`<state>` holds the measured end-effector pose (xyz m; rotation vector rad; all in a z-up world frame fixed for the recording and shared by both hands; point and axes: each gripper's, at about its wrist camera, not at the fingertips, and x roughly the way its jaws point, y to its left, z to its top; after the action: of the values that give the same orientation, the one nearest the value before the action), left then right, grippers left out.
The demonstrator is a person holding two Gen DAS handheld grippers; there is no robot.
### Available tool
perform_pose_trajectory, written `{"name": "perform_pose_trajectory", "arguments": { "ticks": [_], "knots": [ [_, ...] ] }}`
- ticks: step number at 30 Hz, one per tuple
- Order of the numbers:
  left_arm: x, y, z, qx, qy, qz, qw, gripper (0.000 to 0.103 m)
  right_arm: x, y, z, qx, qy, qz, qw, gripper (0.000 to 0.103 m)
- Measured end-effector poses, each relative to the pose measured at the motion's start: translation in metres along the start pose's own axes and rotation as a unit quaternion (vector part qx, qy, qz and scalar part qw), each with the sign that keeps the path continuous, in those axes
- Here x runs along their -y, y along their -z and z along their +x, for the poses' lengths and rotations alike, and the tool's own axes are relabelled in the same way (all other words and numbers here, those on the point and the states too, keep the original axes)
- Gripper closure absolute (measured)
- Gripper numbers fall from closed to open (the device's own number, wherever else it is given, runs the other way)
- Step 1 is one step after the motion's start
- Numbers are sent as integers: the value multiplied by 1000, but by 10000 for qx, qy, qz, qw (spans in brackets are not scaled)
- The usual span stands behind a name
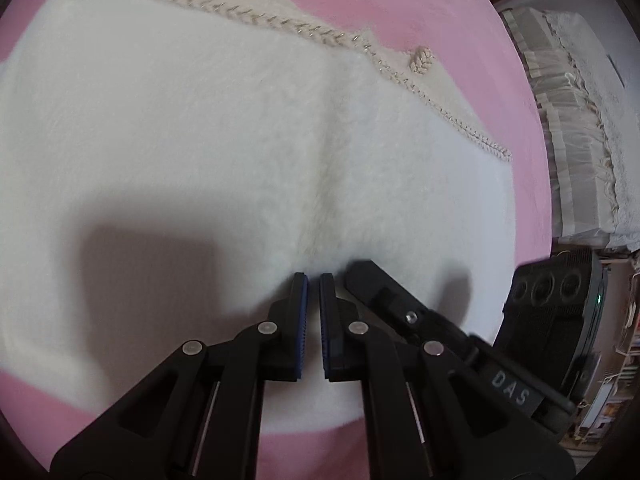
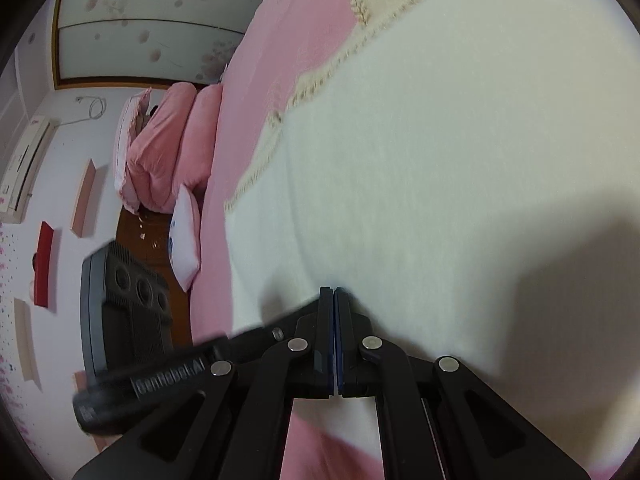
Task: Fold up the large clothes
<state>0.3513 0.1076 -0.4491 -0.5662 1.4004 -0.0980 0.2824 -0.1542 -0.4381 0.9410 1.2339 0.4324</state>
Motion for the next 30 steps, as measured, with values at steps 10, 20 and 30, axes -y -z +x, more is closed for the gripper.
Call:
{"name": "perform_pose_trajectory", "arguments": {
  "ticks": [10, 20, 30],
  "knots": [
    [24, -105, 16, 625, -97, -372, 9973, 102, 37, -189, 23, 369, 214, -72, 9991, 103],
    [-16, -142, 5, 1126, -1190, 33, 9865, 102, 38, -311, 15, 711, 1365, -1369, 9785, 103],
    [-70, -151, -27, 1679, -2603, -59, 9508, 102, 161, -362, -154, 1968, 2805, -1365, 9295, 103]
  ]
}}
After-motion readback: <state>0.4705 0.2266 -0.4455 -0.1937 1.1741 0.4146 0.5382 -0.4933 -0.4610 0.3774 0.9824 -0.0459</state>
